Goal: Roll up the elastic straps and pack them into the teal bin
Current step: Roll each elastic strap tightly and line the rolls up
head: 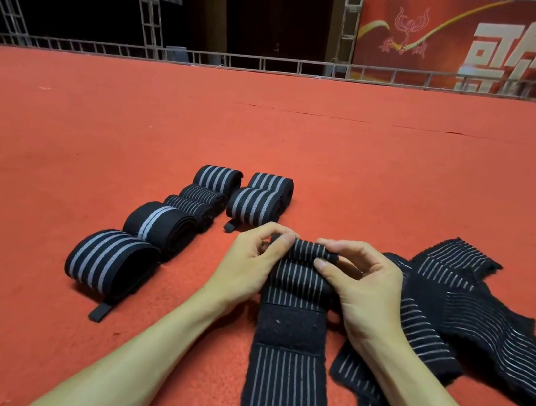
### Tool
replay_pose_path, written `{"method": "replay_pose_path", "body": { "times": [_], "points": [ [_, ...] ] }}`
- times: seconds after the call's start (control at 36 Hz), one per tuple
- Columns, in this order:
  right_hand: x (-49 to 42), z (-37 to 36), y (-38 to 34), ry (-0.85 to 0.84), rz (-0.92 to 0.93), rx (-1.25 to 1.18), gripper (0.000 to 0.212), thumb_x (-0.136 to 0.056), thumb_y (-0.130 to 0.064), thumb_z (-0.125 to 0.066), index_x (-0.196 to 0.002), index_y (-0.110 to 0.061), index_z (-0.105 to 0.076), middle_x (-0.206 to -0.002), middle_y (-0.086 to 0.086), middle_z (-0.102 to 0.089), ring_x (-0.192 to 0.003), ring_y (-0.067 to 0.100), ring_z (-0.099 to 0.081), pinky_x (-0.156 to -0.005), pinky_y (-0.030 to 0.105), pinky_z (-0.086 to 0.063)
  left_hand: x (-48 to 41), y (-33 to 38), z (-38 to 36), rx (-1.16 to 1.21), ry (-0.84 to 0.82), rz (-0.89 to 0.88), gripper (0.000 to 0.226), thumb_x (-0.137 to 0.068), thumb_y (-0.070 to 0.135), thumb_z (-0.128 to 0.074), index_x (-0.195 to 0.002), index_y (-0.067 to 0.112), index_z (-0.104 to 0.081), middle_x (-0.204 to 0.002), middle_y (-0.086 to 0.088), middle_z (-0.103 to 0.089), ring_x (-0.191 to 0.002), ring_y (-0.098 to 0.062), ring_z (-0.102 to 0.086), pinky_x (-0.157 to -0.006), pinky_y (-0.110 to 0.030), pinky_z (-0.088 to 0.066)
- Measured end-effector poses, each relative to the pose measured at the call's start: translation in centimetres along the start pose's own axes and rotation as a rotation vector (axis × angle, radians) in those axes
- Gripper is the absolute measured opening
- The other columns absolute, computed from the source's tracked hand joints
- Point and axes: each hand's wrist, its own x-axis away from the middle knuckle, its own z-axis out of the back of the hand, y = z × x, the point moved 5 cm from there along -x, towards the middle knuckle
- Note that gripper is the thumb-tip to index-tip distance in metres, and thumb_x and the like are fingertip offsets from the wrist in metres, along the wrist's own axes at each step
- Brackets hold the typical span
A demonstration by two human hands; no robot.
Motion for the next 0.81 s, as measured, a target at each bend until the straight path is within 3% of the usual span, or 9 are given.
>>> {"method": "replay_pose_path", "body": {
  "times": [0.11,0.25,0.33,0.44,0.53,0.64,0.72,0.81],
  "points": [
    [0.0,0.0,0.2,-0.012,-0.008,0.014,0.032,-0.075,0.016,-0.072,-0.086,-0.014,-0.070,-0.096,0.003,-0.076,-0.093,0.020,-0.073,-0.078,0.032,-0.058,0.1,-0.1,-0.2,0.050,0.009,0.029,0.022,-0.100,0.019,-0.053,-0.095,0.004,-0.069,-0.088,-0.006,-0.069,-0.082,-0.011,-0.062,-0.076,-0.026,-0.049],
    [-0.1,0.0,0.7,-0.005,-0.089,-0.018,0.032,-0.079,0.010,-0.073,-0.094,-0.018,-0.072,-0.101,0.004,-0.075,-0.093,0.020,-0.071,-0.082,0.043,-0.057,0.0,-0.4,-0.3,0.112,0.032,0.030,0.013,-0.097,0.016,-0.059,-0.091,0.012,-0.070,-0.083,0.001,-0.069,-0.079,-0.010,-0.061,-0.073,-0.026,-0.050],
    [0.0,-0.1,1.1,-0.010,-0.146,-0.050,0.022,-0.080,-0.006,-0.078,-0.093,-0.024,-0.075,-0.099,0.007,-0.074,-0.099,0.028,-0.070,-0.087,0.054,-0.056,0.0,-0.2,-0.3,0.129,0.032,0.012,0.010,-0.096,0.010,-0.059,-0.094,0.012,-0.069,-0.080,0.009,-0.069,-0.076,-0.003,-0.062,-0.070,-0.019,-0.049],
    [0.2,-0.5,1.0,-0.001,-0.200,-0.047,0.024,-0.070,-0.033,-0.079,-0.092,-0.026,-0.075,-0.091,0.010,-0.074,-0.083,0.027,-0.067,-0.081,0.064,-0.051,0.1,-0.2,-0.3,0.129,0.027,0.000,0.012,-0.095,0.008,-0.061,-0.094,0.017,-0.069,-0.079,0.010,-0.068,-0.075,-0.001,-0.060,-0.069,-0.017,-0.049],
    [0.3,-0.4,1.1,0.017,-0.211,-0.032,0.011,-0.082,-0.020,-0.076,-0.092,-0.025,-0.075,-0.089,0.011,-0.075,-0.083,0.026,-0.070,-0.076,0.054,-0.056,0.3,-0.3,-0.3,0.128,0.015,0.006,0.014,-0.093,0.006,-0.063,-0.100,0.017,-0.068,-0.078,0.008,-0.067,-0.072,-0.002,-0.060,-0.066,-0.018,-0.049],
    [0.1,-0.1,0.7,0.019,-0.140,-0.020,0.020,-0.083,-0.004,-0.075,-0.095,-0.019,-0.074,-0.091,0.006,-0.075,-0.080,0.014,-0.069,-0.058,0.021,-0.051,0.4,-0.6,-0.5,0.198,-0.004,0.055,0.024,-0.092,0.001,-0.063,-0.109,0.018,-0.065,-0.084,0.006,-0.070,-0.074,-0.007,-0.063,-0.065,-0.022,-0.053],
    [0.1,0.0,0.2,0.011,-0.064,0.003,0.026,-0.080,0.005,-0.075,-0.096,-0.014,-0.072,-0.091,-0.002,-0.075,-0.082,0.007,-0.069,-0.067,0.018,-0.052,0.3,-1.0,-0.7,0.254,-0.030,0.104,0.028,-0.092,0.003,-0.063,-0.113,0.022,-0.063,-0.090,0.007,-0.070,-0.084,-0.009,-0.064,-0.075,-0.025,-0.054],
    [0.2,-0.2,0.2,-0.008,-0.026,0.006,0.032,-0.078,0.012,-0.073,-0.098,-0.014,-0.070,-0.098,0.000,-0.076,-0.090,0.011,-0.071,-0.077,0.024,-0.055,0.4,-1.4,-1.3,0.332,-0.067,0.185,0.026,-0.097,0.010,-0.058,-0.119,0.024,-0.059,-0.093,0.002,-0.069,-0.087,-0.012,-0.065,-0.077,-0.028,-0.055]
  ]
}}
